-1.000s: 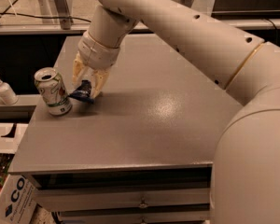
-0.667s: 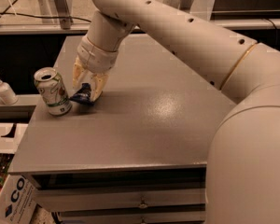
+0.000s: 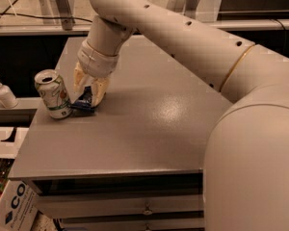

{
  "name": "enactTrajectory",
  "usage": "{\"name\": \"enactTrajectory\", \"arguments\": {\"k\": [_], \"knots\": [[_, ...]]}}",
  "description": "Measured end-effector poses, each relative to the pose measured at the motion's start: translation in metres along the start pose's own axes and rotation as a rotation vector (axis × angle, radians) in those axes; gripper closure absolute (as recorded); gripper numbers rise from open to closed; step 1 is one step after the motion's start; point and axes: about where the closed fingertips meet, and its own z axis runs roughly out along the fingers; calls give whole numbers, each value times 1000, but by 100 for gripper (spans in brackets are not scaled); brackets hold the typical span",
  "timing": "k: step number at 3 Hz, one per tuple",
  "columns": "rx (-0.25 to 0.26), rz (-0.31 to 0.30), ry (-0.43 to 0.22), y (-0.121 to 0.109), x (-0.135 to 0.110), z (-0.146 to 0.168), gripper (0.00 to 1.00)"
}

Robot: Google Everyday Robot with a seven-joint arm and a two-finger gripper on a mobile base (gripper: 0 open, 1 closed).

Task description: Move rxbar blueberry near 7up can

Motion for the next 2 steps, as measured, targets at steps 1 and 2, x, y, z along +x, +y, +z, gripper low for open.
{"name": "enactTrajectory", "arguments": {"k": [1, 2], "knots": [[-1, 3, -1, -1, 3, 1, 36], [-1, 6, -2, -1, 5, 2, 12]]}}
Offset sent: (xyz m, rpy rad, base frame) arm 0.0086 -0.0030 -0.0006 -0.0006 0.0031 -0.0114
